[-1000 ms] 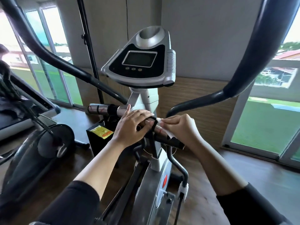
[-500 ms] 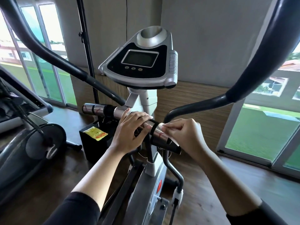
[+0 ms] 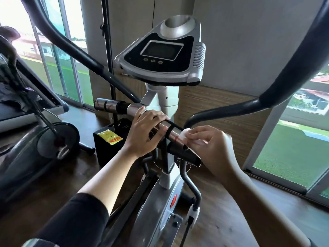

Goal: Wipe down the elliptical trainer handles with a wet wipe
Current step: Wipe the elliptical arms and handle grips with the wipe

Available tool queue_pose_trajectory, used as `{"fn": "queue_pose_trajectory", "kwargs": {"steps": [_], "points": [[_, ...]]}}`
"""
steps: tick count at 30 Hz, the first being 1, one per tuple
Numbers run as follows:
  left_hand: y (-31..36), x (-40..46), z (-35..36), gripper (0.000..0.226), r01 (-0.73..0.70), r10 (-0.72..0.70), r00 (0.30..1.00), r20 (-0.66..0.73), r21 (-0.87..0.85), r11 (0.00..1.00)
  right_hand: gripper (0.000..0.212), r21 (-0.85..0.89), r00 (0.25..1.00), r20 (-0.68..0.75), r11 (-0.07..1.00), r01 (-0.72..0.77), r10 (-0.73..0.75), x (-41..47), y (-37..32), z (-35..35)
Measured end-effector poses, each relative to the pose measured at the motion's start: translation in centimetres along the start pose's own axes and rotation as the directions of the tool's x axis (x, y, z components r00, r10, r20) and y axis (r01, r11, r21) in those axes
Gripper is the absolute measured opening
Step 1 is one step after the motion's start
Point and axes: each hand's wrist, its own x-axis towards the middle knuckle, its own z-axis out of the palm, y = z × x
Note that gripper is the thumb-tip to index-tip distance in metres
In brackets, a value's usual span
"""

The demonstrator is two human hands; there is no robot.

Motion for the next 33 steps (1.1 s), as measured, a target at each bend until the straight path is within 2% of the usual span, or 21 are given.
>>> {"fn": "queue_pose_trajectory", "kwargs": {"steps": [7,12,17,23,28,33], "points": [[-0.5,0.0,0.3,0.037,-0.041,0.041,0.998,-0.051,0.001,0.999,0.013,-0.041,0.999,0.007,0.998,0.038,-0.038,1.4,-1.2,2.1],[-0.8,-0.2,0.4,0.039,-0.053,0.053,0.996,-0.066,-0.009,0.999,0.015,-0.183,0.997,-0.039,0.981,0.058,-0.066,-0.7,-0.4,1.0],[-1.2,-0.3,0.6,0.036,-0.08,0.078,0.991,-0.11,-0.012,0.997,0.019,-0.248,0.994,-0.048,0.965,0.083,-0.098,-0.3,-1.9,2.2],[-1.2,-0.3,0.9,0.036,-0.106,0.1,0.981,-0.168,-0.026,0.994,0.019,-0.316,0.969,-0.094,0.93,0.189,-0.228,-1.8,-1.3,2.3],[-1.9,-0.2,1.6,0.039,-0.148,0.14,0.964,-0.227,-0.022,0.989,0.012,-0.442,0.903,-0.067,0.824,0.354,-0.424,-2.2,-0.5,2.9],[-2.5,-0.2,2.5,0.039,-0.162,0.151,0.942,-0.3,-0.011,0.987,0.013,-0.572,0.767,0.092,0.597,0.563,-0.635,-2.0,1.1,3.4]]}}
